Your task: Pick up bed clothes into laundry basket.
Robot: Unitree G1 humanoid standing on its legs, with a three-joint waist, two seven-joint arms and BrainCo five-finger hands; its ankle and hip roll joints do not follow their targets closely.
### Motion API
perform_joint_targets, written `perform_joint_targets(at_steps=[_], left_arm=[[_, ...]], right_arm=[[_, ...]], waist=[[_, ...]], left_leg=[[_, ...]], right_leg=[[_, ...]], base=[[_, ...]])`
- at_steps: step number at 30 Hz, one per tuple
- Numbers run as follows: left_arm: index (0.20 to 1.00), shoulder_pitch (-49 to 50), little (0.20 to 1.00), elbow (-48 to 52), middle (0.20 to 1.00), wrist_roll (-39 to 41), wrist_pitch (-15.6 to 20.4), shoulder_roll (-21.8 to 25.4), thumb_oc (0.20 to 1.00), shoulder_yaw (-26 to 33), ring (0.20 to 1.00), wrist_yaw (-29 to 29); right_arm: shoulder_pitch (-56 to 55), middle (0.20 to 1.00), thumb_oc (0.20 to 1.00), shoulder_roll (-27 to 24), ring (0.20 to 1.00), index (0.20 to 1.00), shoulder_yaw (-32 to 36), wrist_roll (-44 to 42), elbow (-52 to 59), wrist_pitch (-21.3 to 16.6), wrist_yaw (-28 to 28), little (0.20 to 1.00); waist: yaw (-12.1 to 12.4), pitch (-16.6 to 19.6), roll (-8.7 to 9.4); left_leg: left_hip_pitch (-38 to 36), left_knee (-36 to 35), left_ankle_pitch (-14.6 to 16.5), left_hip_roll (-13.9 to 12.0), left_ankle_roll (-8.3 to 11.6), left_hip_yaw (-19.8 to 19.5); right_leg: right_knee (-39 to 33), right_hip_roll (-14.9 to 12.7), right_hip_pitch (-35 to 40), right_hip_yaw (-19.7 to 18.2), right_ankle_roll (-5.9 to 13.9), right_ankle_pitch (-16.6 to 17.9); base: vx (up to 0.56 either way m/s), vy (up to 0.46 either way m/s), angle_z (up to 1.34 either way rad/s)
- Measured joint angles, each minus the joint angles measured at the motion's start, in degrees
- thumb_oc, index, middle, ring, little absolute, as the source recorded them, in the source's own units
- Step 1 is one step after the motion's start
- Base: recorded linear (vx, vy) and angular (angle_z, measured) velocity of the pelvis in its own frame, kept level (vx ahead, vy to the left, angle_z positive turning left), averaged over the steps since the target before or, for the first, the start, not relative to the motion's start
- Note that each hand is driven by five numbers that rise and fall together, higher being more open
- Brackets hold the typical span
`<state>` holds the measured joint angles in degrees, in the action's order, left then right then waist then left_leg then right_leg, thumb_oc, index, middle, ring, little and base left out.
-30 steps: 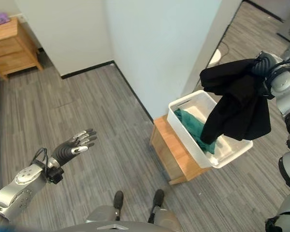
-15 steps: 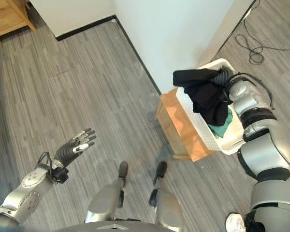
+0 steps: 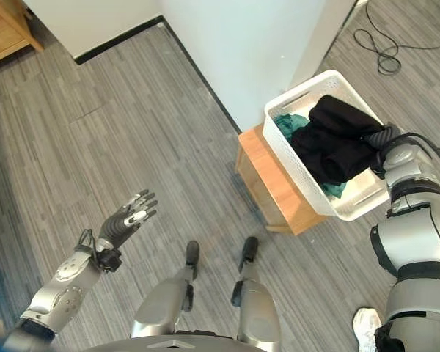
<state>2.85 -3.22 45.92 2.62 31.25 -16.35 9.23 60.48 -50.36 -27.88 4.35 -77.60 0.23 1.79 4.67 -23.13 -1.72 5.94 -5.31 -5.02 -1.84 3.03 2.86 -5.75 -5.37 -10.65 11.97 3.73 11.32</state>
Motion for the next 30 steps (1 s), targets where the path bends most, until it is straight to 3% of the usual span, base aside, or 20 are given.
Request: perform_joint_targets(at_steps=[11, 15, 16, 20, 21, 22, 24, 25, 26, 28, 29, 30], left_arm=[[1.0, -0.9, 1.0, -0.6, 1.0, 0.0, 0.1, -2.2, 1.0, -0.3, 1.0, -1.3], [1.0, -1.6, 1.0, -2.6, 1.0, 0.0, 0.7, -3.7, 1.0, -0.1, 1.0, -2.2], [1.0, -1.5, 1.0, -2.6, 1.0, 0.0, 0.8, -4.0, 1.0, 0.5, 1.0, -2.2], [1.0, -0.8, 1.0, -2.7, 1.0, 0.0, 1.2, -4.0, 1.0, 2.1, 1.0, -2.3], [1.0, -1.1, 1.0, -2.6, 1.0, 0.0, 1.2, -3.9, 1.0, 2.3, 1.0, -2.1], [1.0, -0.6, 1.0, -2.0, 1.0, 0.0, 1.8, -3.6, 1.0, 3.8, 1.0, -1.8], [1.0, 1.0, 1.0, -2.7, 1.0, 0.0, 2.1, -2.4, 1.0, 4.8, 1.0, -1.9], [1.0, 1.1, 1.0, -2.4, 1.0, 0.1, 2.3, -2.2, 1.0, 5.4, 1.0, -1.6], [1.0, 1.4, 1.0, -2.6, 1.0, 0.0, 2.6, -2.1, 1.0, 5.5, 1.0, -1.6], [1.0, 2.6, 1.0, -1.7, 1.0, -1.9, 2.7, -2.0, 1.0, 7.0, 1.0, -1.9], [1.0, 4.3, 1.0, -1.4, 1.0, -2.9, 3.5, -2.3, 1.0, 8.7, 1.0, -2.5], [1.0, 5.2, 1.0, -1.6, 1.0, -4.0, 3.7, -2.8, 1.0, 9.6, 1.0, -3.3]], right_arm=[[5.6, 1.0, 1.0, -0.6, 1.0, 1.0, -0.8, -2.6, -0.3, 0.6, -0.1, 1.0], [10.8, 1.0, 1.0, -2.9, 1.0, 1.0, -2.8, -7.9, 8.2, -0.5, -2.2, 1.0], [10.9, 1.0, 1.0, -4.8, 1.0, 1.0, -3.9, -9.6, 16.4, 1.3, -2.2, 1.0], [8.8, 1.0, 1.0, -10.3, 1.0, 1.0, -3.9, -12.5, 40.1, -3.6, -2.9, 1.0], [5.6, 1.0, 1.0, -12.0, 1.0, 1.0, -1.6, -14.0, 46.0, -3.4, -2.5, 1.0], [-6.3, 1.0, 1.0, -16.5, 1.0, 1.0, 5.6, -16.8, 61.3, -5.1, -2.3, 1.0], [-11.0, 1.0, 1.0, -14.5, 1.0, 1.0, 7.2, -18.8, 64.6, -9.0, -1.3, 1.0], [-21.6, 1.0, 1.0, -12.4, 1.0, 1.0, 16.5, -21.3, 69.2, -10.0, -1.1, 1.0], [-26.9, 1.0, 1.0, -10.9, 1.0, 1.0, 19.7, -22.7, 70.0, -10.9, -1.1, 1.0], [-41.7, 1.0, 1.0, 3.3, 1.0, 1.0, 35.2, -26.7, 74.5, -12.2, -1.8, 1.0], [-46.6, 1.0, 1.0, 13.9, 1.0, 1.0, 39.3, -30.5, 77.7, -13.8, -3.4, 1.0], [-48.9, 1.0, 1.0, 19.1, 1.0, 1.0, 39.0, -32.9, 79.2, -14.7, -4.1, 1.0]], waist=[[-1.4, 0.3, -0.45], [-1.5, 0.6, -0.4], [-1.9, 0.7, -0.29], [-2.9, 1.1, 0.43], [-2.8, 1.5, 0.9], [-2.8, 2.1, 1.59], [-3.3, 4.0, 3.23], [-3.0, 5.3, 4.06], [-3.2, 6.3, 4.48], [-3.0, 7.6, 5.16], [-3.3, 8.1, 4.96], [-3.5, 8.6, 4.51]], left_leg=[[-0.5, 0.0, 0.0, -0.2, 0.0, 1.2], [-1.5, 0.0, 0.0, -0.4, -0.03, 1.2], [-1.6, 0.0, 0.0, -0.4, -0.03, 1.3], [-3.1, 0.0, 0.2, -0.6, 0.16, 1.4], [-3.4, 0.0, 0.3, -0.6, 0.28, 1.3], [-4.2, 0.0, 0.3, -0.8, 0.34, 0.6], [-5.1, 0.0, 0.8, -1.0, 0.41, 1.6], [-5.5, 0.0, 1.0, -1.0, 0.43, 1.1], [-5.6, 0.0, 1.3, -1.0, 0.4, 1.1], [-6.5, 0.0, 1.8, -0.8, 0.32, 0.6], [-7.2, -0.3, 2.2, -0.8, 0.28, 0.3], [-7.1, -0.3, 2.4, -0.7, 0.17, 0.5]], right_leg=[[0.0, 0.3, -0.1, -1.4, -0.36, 0.5], [0.0, 0.5, 0.9, -1.4, -0.57, 0.7], [0.0, 0.9, 1.0, -1.6, -0.58, 0.9], [0.0, 1.1, 2.3, -1.8, -0.45, 0.9], [0.0, 1.2, 2.7, -1.8, -0.26, 0.7], [0.0, 1.1, 3.8, -1.2, -0.08, 0.5], [0.0, 1.2, 4.1, -2.1, -0.01, 0.2], [0.0, 1.1, 5.0, -1.5, 0.55, -0.4], [0.0, 1.0, 5.1, -1.6, 0.67, -0.5], [0.0, 0.7, 6.2, -1.3, 0.48, -1.1], [0.0, 0.7, 7.1, -1.3, 0.52, -1.3], [0.0, 0.6, 7.0, -1.7, 0.64, -1.4]], base=[[0.02, 0.002, -0.06], [0.02, 0.01, 0.01], [0.04, 0.014, 0.01], [0.02, 0.007, -0.02], [0.04, 0.018, 0.14], [0.05, 0.007, 0.06], [0.07, 0.012, -0.09], [0.06, 0.035, 0.0], [0.09, 0.052, 0.15], [0.05, 0.058, 0.07], [0.05, 0.056, -0.04], [0.08, 0.054, -0.04]])
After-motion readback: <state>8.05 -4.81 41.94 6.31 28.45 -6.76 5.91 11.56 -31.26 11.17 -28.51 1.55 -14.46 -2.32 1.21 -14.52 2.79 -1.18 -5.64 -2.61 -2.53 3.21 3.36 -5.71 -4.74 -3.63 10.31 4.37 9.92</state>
